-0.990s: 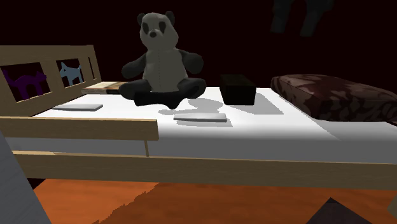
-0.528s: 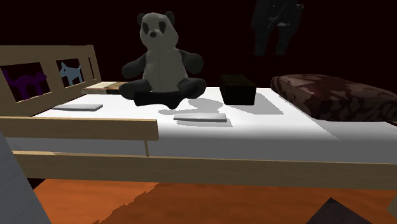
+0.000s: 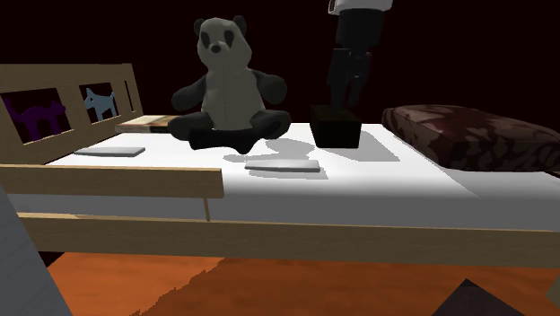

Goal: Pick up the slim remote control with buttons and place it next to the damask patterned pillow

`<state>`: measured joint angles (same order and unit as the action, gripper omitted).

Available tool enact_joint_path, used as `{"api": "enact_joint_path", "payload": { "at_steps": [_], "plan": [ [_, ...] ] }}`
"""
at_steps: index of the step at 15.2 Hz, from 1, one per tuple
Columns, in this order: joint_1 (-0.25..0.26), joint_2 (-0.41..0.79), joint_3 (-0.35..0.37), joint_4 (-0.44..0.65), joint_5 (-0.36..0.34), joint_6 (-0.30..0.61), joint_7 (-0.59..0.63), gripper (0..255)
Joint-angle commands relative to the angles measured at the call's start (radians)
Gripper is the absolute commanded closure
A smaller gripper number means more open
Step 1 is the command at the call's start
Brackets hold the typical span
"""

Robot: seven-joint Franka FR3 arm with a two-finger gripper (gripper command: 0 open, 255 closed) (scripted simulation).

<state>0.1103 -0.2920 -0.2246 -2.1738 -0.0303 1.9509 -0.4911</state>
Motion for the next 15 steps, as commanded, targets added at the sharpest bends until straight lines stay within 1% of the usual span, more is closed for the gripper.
{"api": "enact_joint_path", "payload": {
  "at_steps": [1, 5, 8, 15],
  "plan": [
    [0.013, 0.085, -0.017, 0.045, 0.012, 0.032, -0.078, 0],
    [0.029, 0.243, -0.03, 0.136, 0.044, 0.08, -0.216, 0],
    [0.034, 0.361, -0.027, 0.215, 0.069, 0.104, -0.314, 0],
    [0.026, 0.63, 0.012, 0.432, 0.106, 0.129, -0.511, 0]
  ]
}}
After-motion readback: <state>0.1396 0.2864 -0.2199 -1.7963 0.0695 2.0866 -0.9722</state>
